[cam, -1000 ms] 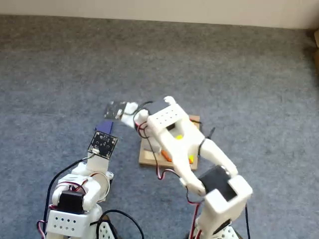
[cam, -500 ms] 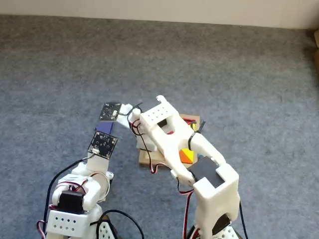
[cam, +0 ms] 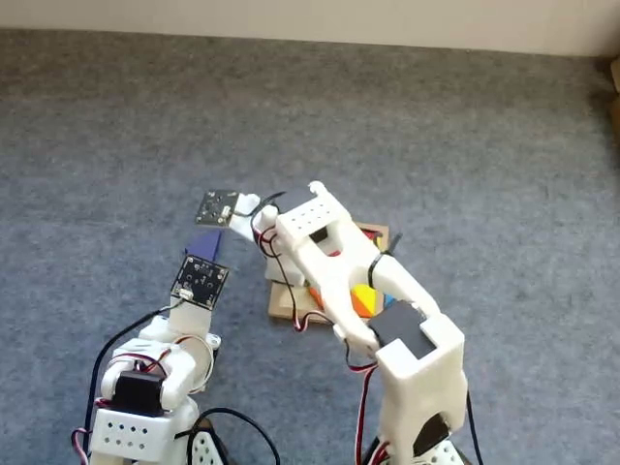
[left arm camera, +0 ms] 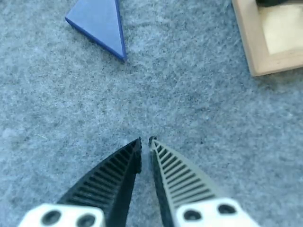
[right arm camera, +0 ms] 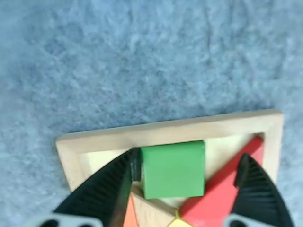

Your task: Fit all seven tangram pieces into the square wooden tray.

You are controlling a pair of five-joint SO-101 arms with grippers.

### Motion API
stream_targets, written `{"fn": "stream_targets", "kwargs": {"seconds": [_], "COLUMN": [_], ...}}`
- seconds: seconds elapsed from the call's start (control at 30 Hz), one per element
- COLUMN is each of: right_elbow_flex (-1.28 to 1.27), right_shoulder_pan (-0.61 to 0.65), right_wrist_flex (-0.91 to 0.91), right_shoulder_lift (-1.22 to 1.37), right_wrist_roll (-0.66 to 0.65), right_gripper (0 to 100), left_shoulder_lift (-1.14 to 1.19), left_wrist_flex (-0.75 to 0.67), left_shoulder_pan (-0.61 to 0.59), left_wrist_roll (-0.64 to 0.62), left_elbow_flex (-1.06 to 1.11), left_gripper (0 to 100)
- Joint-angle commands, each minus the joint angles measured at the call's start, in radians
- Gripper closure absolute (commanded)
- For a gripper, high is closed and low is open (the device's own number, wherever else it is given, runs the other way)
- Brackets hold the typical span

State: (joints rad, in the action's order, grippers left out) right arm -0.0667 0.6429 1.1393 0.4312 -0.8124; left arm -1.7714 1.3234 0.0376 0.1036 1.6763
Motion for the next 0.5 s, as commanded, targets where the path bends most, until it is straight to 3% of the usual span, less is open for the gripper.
{"fn": "stream_targets", "kwargs": {"seconds": [0.0,0.47], "right_elbow_flex": [0.005,0.056], "right_shoulder_pan": [-0.059,-0.064], "right_wrist_flex": [-0.016,0.062], "right_shoulder_lift": [0.03,0.027], "right_wrist_roll": [-0.006,0.003], "right_gripper": [78.5,86.9], "left_shoulder_lift": [-0.054,-0.054], "left_wrist_flex": [0.003,0.003], "left_shoulder_pan": [0.012,0.012], "left_wrist_roll": [0.0,0.0], "left_elbow_flex": [0.021,0.021], "left_gripper": [95,95]}}
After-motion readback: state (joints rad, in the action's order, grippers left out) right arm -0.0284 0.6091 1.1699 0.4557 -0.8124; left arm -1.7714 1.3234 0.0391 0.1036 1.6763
